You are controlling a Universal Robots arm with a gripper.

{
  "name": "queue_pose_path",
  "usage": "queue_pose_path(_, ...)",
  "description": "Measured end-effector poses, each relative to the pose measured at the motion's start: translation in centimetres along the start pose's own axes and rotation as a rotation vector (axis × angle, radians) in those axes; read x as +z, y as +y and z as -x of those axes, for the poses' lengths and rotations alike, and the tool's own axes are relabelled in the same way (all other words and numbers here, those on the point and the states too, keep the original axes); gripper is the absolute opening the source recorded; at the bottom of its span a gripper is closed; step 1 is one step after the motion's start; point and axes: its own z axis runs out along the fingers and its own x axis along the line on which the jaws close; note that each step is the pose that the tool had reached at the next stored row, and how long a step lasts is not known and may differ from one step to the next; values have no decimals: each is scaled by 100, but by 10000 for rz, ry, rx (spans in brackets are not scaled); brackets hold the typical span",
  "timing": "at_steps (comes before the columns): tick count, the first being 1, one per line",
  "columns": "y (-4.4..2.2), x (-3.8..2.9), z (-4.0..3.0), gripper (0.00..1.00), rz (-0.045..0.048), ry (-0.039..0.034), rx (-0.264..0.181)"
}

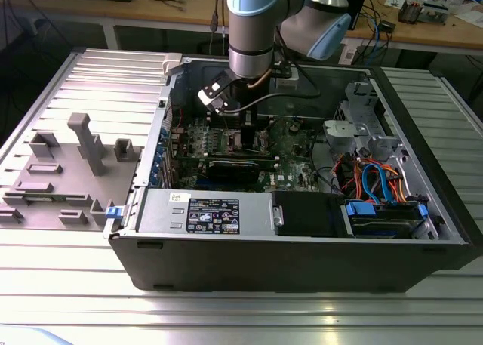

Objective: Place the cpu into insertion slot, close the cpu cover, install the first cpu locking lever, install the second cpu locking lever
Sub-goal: 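Place the cpu into insertion slot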

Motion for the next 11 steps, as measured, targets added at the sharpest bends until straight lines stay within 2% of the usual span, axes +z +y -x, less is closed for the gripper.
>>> queue_pose_path(4, 2, -45, 2, 67, -2, -2, 1)
queue_pose_path(7, 8, -135, 5, 66, -14, -2, 0)
queue_pose_path(9, 10, -163, 6, 53, -20, -2, -6)
queue_pose_path(10, 11, -174, 7, 53, -21, -1, -11)
queue_pose_path(11, 13, -206, 8, 41, -30, -1, -27)
